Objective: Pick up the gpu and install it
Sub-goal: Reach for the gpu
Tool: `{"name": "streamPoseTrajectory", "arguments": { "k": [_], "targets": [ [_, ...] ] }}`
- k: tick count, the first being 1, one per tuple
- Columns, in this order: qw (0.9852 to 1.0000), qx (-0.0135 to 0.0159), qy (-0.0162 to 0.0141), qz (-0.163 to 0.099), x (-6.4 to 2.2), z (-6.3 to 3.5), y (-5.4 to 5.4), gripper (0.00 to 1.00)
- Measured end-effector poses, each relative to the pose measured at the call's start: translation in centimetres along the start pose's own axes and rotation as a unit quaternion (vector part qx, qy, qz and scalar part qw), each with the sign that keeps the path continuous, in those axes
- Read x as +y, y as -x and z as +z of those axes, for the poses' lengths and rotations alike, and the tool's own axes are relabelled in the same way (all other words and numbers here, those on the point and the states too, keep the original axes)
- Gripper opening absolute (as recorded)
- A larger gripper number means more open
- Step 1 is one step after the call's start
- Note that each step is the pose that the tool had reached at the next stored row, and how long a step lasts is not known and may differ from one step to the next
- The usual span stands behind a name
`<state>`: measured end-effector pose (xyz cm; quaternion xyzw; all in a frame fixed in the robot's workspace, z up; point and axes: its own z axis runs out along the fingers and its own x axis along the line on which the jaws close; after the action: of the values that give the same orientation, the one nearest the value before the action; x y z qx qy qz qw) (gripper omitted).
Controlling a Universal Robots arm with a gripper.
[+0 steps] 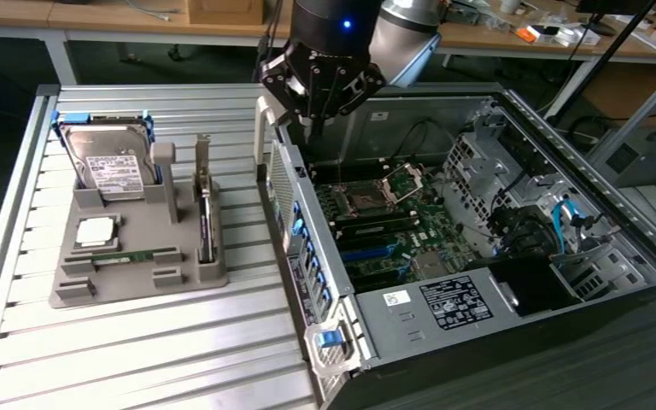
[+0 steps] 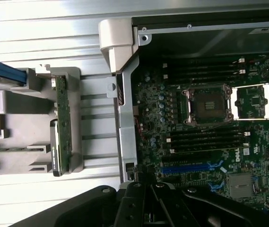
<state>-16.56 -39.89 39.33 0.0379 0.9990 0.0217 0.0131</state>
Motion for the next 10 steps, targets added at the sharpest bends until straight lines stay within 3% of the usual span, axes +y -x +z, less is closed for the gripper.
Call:
{"name": "streamPoseTrajectory", "arguments": {
  "k": [10],
  "targets": [
    [1.0000, 0.0000, 0.0000, 0.000, -0.04, -0.02, -0.57, 0.11]
  ]
}}
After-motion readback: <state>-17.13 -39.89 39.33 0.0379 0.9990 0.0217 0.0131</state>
